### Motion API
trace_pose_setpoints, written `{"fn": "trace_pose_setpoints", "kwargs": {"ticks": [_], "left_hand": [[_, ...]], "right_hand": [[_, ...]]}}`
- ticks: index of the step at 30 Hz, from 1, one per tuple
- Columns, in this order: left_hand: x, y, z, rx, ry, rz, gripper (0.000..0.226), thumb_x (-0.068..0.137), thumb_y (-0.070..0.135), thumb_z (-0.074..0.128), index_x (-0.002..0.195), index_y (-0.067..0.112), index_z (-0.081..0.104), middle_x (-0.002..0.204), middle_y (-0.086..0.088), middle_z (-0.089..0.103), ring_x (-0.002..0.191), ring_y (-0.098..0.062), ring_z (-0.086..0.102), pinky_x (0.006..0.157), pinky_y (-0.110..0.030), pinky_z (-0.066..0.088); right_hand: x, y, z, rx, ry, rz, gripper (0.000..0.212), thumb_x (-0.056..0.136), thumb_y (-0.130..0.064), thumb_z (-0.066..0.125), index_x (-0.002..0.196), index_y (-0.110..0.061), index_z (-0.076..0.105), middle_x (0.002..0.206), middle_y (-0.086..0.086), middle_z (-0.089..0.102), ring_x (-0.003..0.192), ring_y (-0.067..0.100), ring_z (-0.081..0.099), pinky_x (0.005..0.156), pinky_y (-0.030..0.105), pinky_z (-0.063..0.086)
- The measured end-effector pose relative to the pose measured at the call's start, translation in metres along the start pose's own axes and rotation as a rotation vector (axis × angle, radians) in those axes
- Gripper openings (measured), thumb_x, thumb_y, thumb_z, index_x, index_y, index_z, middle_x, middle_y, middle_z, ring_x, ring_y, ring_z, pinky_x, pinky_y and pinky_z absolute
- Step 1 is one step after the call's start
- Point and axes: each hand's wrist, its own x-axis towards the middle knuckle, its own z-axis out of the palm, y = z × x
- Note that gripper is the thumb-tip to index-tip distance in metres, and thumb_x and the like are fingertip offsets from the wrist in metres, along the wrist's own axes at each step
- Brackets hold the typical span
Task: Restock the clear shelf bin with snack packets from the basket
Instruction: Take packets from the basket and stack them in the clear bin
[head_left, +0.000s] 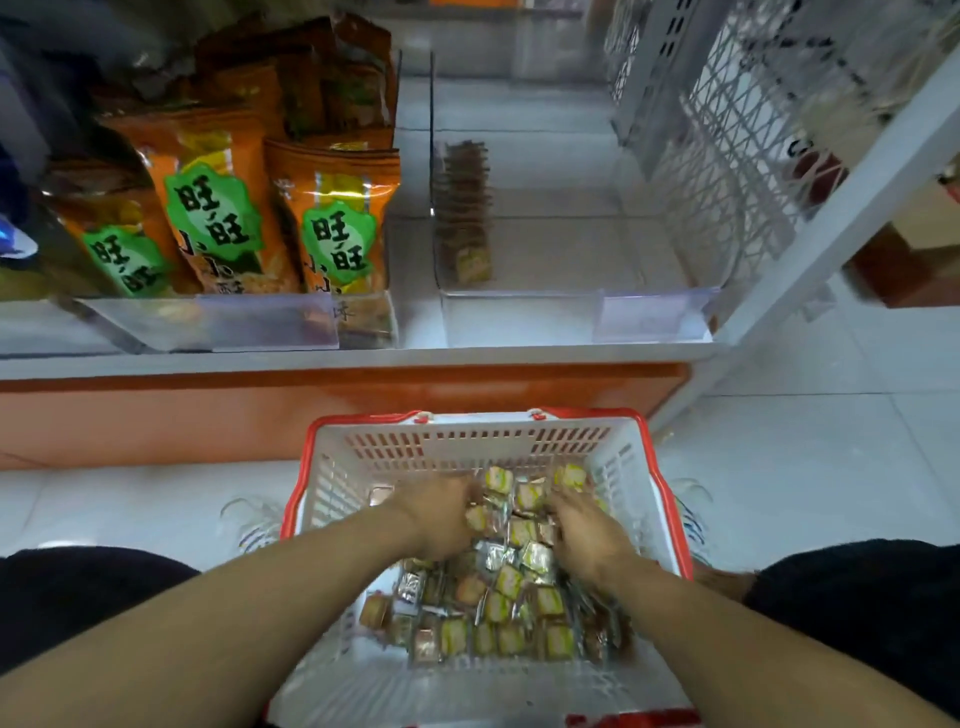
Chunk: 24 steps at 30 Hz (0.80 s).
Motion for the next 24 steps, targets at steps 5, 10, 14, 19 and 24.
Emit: {"fn": "trace_pose_setpoints", "kwargs": {"ticks": [5, 10, 14, 19, 24], "left_hand": [[0.038, -0.035, 0.047, -0.076, -0.116, -0.168, 0.071, 0.092, 0.026, 0.064, 0.154, 0.016, 0.032, 0.148, -0.016, 0.050, 0.131, -0.034, 0.053, 0.105, -0.039, 0.047], [0.092, -0.047, 0.066, -0.347, -0.002, -0.260, 0.069, 0.091, 0.017, 0.058, 0.156, 0.019, 0.034, 0.154, -0.013, 0.045, 0.137, -0.033, 0.048, 0.110, -0.036, 0.043], [0.126, -0.047, 0.084, -0.425, 0.057, -0.250, 0.067, 0.090, 0.012, 0.060, 0.153, 0.024, 0.039, 0.153, -0.011, 0.044, 0.136, -0.032, 0.048, 0.111, -0.033, 0.041], [0.147, -0.048, 0.098, -0.310, 0.085, -0.219, 0.071, 0.092, 0.011, 0.064, 0.153, 0.031, 0.036, 0.157, -0.005, 0.035, 0.136, -0.030, 0.049, 0.114, -0.036, 0.040], [0.149, -0.047, 0.103, -0.182, 0.033, -0.214, 0.065, 0.089, 0.010, 0.067, 0.145, 0.028, 0.039, 0.151, -0.006, 0.035, 0.129, -0.034, 0.053, 0.107, -0.046, 0.048]], "right_hand": [[0.028, 0.003, 0.016, 0.042, 0.011, -0.075, 0.070, 0.091, -0.011, 0.055, 0.155, -0.028, 0.030, 0.158, 0.002, 0.035, 0.146, 0.022, 0.031, 0.119, 0.032, 0.031], [0.070, -0.019, 0.031, 0.025, 0.053, -0.062, 0.095, 0.081, 0.004, 0.061, 0.157, -0.033, 0.017, 0.156, 0.001, 0.036, 0.140, 0.026, 0.040, 0.113, 0.038, 0.039], [0.087, -0.023, 0.043, -0.069, -0.085, -0.056, 0.110, 0.064, 0.018, 0.061, 0.152, -0.033, 0.019, 0.149, 0.008, 0.034, 0.136, 0.033, 0.040, 0.101, 0.045, 0.047], [0.103, -0.018, 0.046, -0.118, -0.156, -0.124, 0.086, 0.075, 0.004, 0.066, 0.145, -0.027, 0.026, 0.143, 0.003, 0.044, 0.132, 0.027, 0.046, 0.095, 0.043, 0.047], [0.102, -0.016, 0.054, 0.034, -0.226, -0.159, 0.098, 0.082, -0.027, 0.073, 0.156, -0.038, 0.009, 0.157, -0.002, 0.041, 0.135, 0.025, 0.049, 0.100, 0.039, 0.045]]}}
